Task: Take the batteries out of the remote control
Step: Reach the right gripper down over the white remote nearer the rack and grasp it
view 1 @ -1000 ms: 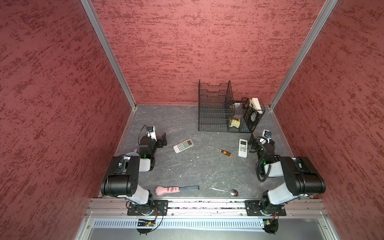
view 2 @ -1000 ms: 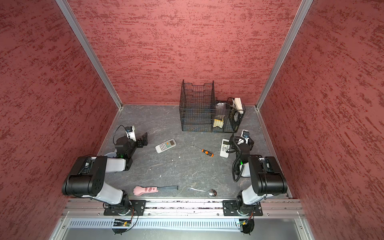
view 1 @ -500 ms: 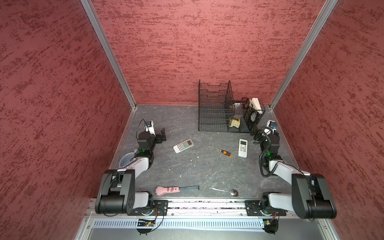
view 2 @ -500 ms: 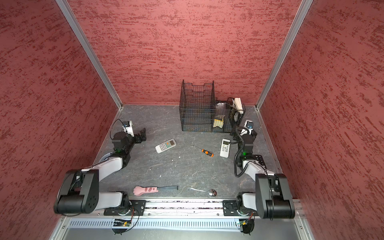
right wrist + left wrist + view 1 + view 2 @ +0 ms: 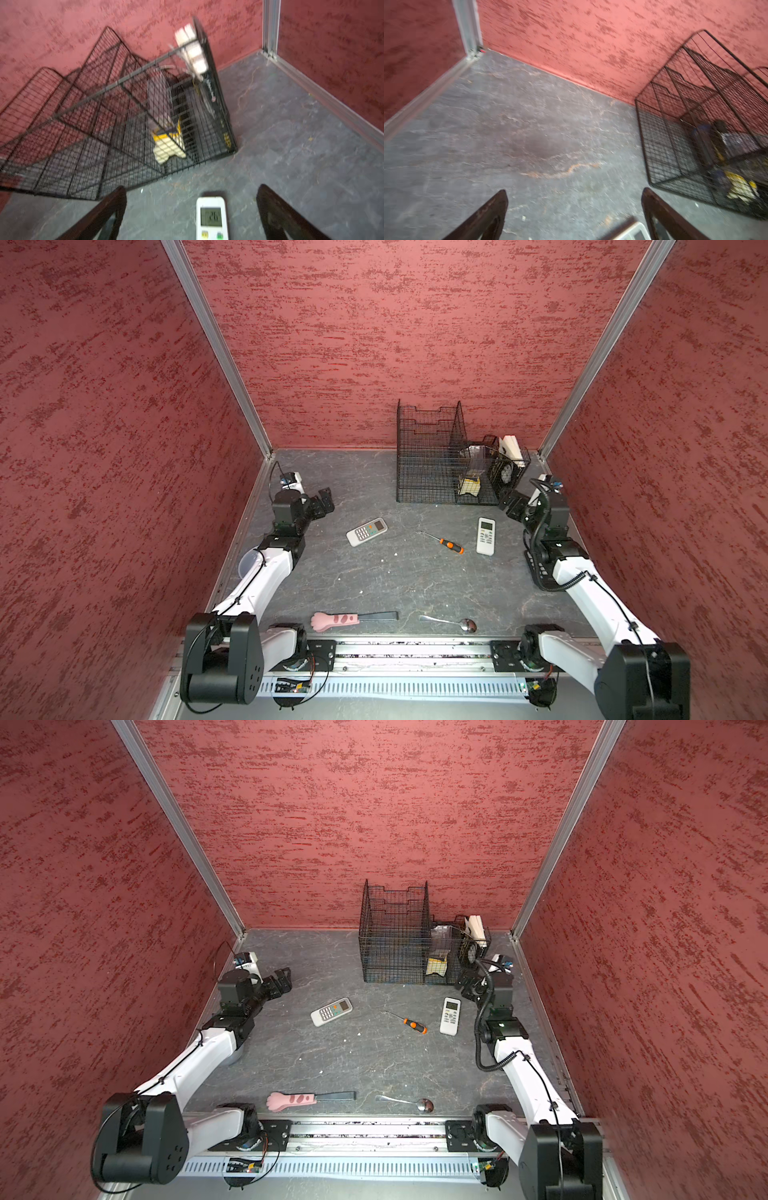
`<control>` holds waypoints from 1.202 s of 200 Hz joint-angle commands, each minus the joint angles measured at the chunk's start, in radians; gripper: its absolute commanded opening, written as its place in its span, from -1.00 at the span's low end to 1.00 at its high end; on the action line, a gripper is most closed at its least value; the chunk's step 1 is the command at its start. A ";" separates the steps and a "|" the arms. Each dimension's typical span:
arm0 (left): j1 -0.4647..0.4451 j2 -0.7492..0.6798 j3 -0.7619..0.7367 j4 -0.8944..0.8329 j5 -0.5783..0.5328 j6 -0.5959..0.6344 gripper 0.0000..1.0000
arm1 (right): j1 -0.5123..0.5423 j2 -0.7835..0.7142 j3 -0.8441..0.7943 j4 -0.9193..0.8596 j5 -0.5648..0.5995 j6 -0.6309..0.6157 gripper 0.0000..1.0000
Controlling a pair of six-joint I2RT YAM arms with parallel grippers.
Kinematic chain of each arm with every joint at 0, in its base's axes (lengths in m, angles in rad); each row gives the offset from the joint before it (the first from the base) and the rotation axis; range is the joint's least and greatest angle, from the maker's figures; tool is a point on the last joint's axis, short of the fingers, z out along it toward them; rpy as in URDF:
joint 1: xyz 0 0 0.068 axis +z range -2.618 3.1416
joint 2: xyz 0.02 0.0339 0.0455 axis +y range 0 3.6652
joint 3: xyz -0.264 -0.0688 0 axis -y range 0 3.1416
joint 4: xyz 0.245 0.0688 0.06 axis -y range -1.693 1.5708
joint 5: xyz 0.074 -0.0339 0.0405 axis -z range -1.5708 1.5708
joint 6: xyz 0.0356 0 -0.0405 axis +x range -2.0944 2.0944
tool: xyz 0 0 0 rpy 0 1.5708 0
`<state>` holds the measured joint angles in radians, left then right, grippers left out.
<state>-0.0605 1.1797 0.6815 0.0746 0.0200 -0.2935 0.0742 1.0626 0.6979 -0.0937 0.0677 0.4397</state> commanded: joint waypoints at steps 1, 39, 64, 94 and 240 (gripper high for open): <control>-0.047 0.020 0.033 -0.132 -0.024 -0.036 0.99 | 0.053 0.011 0.060 -0.242 0.103 0.049 0.98; -0.139 0.033 0.041 -0.158 -0.068 -0.076 0.99 | 0.106 0.093 0.046 -0.320 0.176 0.099 0.98; -0.194 0.038 0.059 -0.190 -0.105 -0.069 0.99 | 0.122 0.181 0.043 -0.322 0.138 0.109 0.98; -0.219 0.037 0.068 -0.211 -0.109 -0.077 0.99 | 0.135 0.291 0.066 -0.321 0.139 0.109 0.98; -0.240 0.045 0.064 -0.232 -0.112 -0.109 0.99 | 0.184 0.500 0.078 -0.257 0.085 0.094 0.59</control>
<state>-0.2924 1.2190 0.7296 -0.1513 -0.0841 -0.3897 0.2241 1.5490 0.7792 -0.3485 0.1574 0.5095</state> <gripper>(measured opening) 0.994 0.793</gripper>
